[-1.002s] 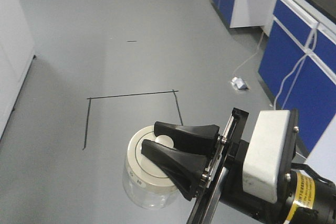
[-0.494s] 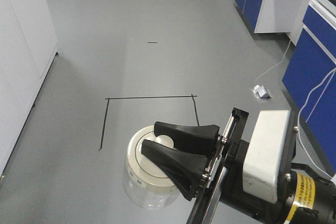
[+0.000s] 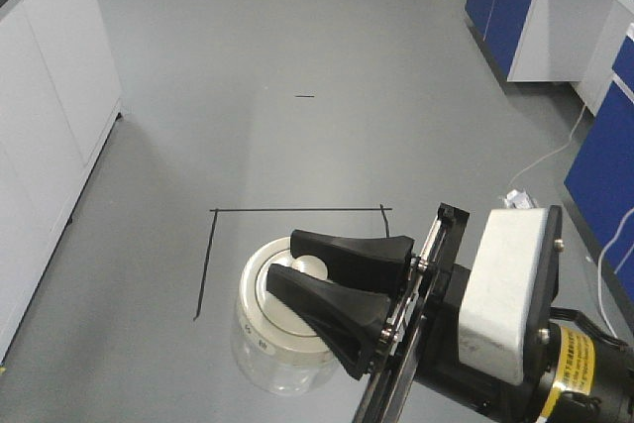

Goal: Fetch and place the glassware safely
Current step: 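Hold the jar in the right gripper while the base drives away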

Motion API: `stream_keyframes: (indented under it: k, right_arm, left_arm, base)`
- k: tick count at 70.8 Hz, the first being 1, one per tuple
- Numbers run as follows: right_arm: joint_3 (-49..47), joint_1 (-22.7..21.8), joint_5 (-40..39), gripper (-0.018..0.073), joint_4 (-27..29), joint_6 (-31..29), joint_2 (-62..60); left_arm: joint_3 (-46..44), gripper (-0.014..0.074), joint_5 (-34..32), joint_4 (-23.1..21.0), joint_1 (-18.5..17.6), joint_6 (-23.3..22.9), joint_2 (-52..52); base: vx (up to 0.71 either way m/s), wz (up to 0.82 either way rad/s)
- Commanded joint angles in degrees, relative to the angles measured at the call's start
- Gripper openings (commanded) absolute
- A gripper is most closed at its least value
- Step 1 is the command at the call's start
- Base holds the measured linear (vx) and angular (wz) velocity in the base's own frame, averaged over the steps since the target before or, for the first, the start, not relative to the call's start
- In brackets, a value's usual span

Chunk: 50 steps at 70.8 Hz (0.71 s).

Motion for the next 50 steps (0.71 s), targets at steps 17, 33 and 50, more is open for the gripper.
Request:
stream_keyframes:
  k: [17, 33, 50]
  right_arm:
    - [-1.8, -0.1, -6.1, -0.0003, 1.0, -0.1, -1.2]
    - [-1.8, -0.1, -6.1, -0.0003, 1.0, -0.1, -1.2]
    - [-1.8, -0.1, -5.9, -0.0003, 1.0, -0.1, -1.2]
  left_arm:
    - [-1.5, -0.0007, -3.8, -0.3, -0.4, -0.3, 0.0]
    - [-1.5, -0.0007, -3.8, -0.3, -0.4, -0.3, 0.0]
    - [-1.5, -0.0007, -3.8, -0.3, -0.4, -0.3, 0.0]
  base:
    - [0.37, 0.04]
    - [0.38, 0.01]
    - [0.40, 0.00]
